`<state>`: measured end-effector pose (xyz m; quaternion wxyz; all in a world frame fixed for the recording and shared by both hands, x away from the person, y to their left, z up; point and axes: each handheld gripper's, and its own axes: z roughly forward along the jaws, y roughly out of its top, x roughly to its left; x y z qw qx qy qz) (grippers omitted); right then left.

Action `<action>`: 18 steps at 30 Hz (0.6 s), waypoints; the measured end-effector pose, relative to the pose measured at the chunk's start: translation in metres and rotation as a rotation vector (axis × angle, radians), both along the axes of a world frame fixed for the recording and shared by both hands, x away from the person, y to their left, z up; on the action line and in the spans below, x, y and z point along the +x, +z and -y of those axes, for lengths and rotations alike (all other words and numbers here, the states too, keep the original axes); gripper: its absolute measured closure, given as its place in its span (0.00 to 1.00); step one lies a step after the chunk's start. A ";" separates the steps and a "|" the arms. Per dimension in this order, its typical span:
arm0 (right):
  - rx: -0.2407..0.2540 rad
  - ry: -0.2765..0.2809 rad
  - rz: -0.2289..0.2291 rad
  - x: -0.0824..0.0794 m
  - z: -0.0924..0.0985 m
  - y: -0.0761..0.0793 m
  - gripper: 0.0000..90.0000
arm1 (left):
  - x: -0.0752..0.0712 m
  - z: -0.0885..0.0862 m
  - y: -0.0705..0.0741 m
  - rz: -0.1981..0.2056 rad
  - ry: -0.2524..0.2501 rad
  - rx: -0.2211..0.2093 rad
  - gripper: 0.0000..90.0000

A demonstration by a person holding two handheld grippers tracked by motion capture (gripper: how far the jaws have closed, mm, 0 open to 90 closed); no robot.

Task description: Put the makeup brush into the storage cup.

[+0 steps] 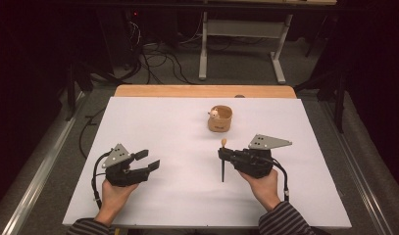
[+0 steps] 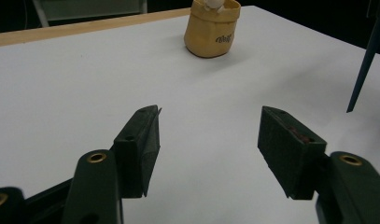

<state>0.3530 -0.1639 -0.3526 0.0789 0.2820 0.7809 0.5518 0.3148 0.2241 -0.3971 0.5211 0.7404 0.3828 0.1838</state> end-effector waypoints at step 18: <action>-0.027 -0.055 0.012 0.017 0.011 0.012 0.96 | 0.000 0.001 -0.002 -0.007 -0.013 0.000 0.42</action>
